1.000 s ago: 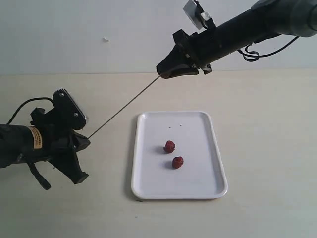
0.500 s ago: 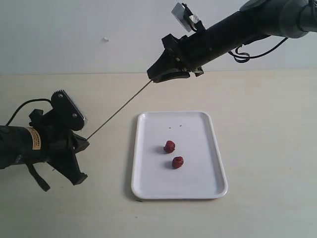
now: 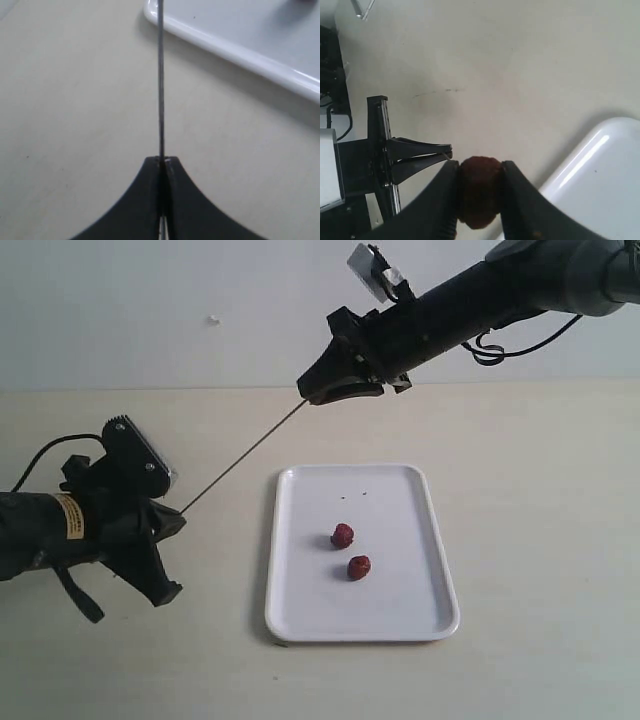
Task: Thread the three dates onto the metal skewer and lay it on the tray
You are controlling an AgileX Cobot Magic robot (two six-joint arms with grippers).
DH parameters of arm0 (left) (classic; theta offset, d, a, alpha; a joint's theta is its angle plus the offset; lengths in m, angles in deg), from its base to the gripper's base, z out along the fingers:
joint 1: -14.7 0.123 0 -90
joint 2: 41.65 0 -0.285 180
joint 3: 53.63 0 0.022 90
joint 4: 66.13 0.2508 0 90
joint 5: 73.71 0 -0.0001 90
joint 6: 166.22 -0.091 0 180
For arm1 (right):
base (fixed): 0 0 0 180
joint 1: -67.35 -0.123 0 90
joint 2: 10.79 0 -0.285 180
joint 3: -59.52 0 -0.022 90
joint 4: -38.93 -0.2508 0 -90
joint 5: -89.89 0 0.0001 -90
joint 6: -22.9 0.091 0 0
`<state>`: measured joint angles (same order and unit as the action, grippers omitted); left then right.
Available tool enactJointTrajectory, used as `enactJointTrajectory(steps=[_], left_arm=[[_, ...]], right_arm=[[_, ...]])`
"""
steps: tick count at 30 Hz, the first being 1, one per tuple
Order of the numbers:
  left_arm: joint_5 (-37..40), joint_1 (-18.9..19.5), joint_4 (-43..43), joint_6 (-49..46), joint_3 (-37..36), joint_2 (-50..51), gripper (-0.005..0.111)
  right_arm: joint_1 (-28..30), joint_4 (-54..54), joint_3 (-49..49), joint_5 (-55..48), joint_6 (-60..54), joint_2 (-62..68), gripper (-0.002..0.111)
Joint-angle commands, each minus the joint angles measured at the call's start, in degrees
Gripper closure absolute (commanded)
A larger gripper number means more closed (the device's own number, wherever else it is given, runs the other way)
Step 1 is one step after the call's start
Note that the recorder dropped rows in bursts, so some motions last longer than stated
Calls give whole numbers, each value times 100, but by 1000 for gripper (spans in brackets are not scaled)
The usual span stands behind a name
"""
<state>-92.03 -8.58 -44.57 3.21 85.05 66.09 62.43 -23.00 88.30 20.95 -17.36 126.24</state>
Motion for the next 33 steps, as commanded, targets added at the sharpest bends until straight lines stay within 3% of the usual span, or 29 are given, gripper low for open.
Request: enactJointTrajectory(steps=[1, 29, 33], left_arm=[[-629, -7, 7, 100, 28, -61, 107], [-1098, -167, 153, 675, 210, -61, 107], [-1108, -189, 153, 701, 210, -61, 107]], right_arm=[[-42, -37, 12, -102, -54, -40, 81], [-42, -37, 12, -102, -79, -40, 81], [-42, -37, 12, -102, -79, -40, 74]])
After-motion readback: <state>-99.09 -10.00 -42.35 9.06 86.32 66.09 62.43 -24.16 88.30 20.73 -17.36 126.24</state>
